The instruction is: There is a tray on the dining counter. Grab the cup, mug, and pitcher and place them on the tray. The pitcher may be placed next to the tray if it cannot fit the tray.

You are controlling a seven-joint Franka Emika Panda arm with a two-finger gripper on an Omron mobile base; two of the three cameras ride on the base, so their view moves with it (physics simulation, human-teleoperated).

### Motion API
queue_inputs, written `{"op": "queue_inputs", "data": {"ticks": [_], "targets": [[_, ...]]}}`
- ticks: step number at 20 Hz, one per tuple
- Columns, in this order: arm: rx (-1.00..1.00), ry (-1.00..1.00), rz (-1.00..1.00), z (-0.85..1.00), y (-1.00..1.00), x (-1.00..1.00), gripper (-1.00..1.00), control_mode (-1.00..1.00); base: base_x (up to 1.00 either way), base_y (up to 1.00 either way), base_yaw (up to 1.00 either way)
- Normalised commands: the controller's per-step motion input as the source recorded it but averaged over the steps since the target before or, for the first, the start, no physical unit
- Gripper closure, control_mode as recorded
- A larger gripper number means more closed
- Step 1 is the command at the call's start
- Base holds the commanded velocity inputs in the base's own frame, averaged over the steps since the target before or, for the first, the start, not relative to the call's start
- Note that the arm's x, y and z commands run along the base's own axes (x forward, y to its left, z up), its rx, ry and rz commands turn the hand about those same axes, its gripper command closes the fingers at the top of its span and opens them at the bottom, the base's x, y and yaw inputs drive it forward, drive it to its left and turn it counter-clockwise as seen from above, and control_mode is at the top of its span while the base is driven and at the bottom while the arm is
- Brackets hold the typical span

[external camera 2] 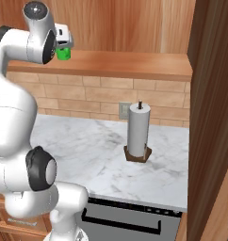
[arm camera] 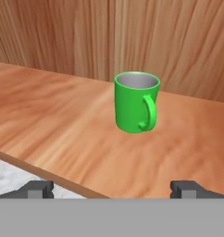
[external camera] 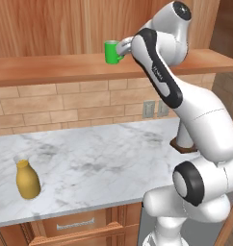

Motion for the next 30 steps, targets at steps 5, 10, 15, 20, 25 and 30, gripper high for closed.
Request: {"op": "queue_inputs", "data": {"ticks": [5, 10, 15, 20, 25, 30], "targets": [[0.01, 0.00, 0.00, -0.06, 0.00, 0.31, -1.00, -1.00, 0.00, 0.00, 0.00], [0.02, 0.00, 0.00, 0.00, 0.00, 0.30, -1.00, -1.00, 0.00, 0.00, 0.00], [0.00, 0.00, 0.01, -0.02, 0.00, 0.31, -1.00, -1.00, 0.00, 0.00, 0.00], [0.00, 0.00, 0.04, -0.02, 0.00, 0.34, -1.00, -1.00, 0.00, 0.00, 0.00], [0.00, 0.00, 0.07, -0.02, -0.01, 0.30, -1.00, -1.00, 0.00, 0.00, 0.00], [0.00, 0.00, 0.06, -0.01, 0.00, 0.24, -1.00, -1.00, 0.00, 0.00, 0.00]]}}
